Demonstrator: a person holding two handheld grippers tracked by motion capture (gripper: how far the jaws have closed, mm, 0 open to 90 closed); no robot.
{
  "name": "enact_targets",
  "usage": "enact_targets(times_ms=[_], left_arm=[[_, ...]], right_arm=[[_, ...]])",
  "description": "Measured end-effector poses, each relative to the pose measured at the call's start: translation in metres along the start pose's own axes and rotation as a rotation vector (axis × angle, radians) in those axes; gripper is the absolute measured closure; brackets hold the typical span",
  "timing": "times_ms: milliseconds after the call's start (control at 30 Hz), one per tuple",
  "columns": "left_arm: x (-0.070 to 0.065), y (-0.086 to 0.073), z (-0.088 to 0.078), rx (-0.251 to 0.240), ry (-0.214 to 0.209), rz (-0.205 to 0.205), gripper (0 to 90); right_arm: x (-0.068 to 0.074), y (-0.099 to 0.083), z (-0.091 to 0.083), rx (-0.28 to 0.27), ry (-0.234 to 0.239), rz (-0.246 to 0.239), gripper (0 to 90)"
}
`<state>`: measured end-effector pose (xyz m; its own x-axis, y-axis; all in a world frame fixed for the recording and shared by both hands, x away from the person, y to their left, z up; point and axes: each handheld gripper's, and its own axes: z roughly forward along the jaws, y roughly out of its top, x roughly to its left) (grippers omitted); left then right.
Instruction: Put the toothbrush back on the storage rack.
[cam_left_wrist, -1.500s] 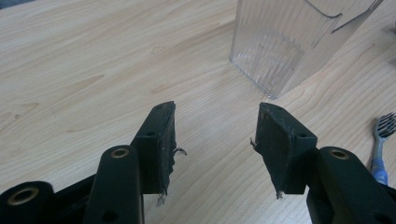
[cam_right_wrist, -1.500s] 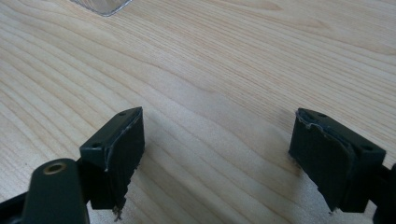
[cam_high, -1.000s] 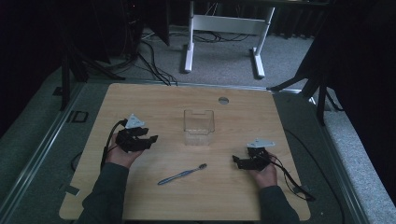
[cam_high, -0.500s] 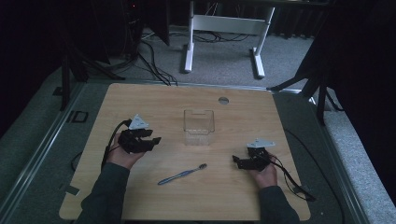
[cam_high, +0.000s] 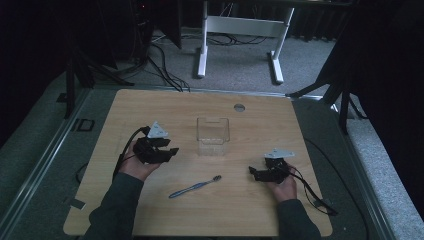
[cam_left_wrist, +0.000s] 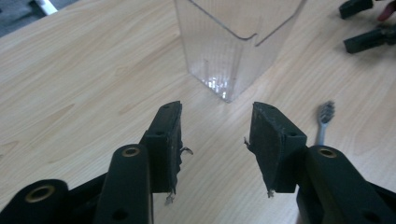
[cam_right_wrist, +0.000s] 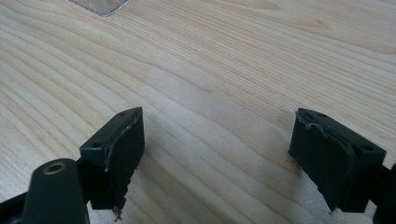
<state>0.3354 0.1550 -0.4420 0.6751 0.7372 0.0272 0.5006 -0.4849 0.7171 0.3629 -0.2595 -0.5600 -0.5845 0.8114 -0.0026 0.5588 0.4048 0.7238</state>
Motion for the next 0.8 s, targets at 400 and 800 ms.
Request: enact_targets(times_ms=[400,800], left_arm=[[-0.011,0.011,0.002,0.052,-0.045,0.035,55.4],[-0.018,0.017,0.006,0.089,-0.071,0.058,55.1]], right_arm=[[0.000,0.000,0.000,-0.001,0.000,-0.001,17.4],[0.000,0.000,0.000,-0.001,-0.001,-0.001,17.4]])
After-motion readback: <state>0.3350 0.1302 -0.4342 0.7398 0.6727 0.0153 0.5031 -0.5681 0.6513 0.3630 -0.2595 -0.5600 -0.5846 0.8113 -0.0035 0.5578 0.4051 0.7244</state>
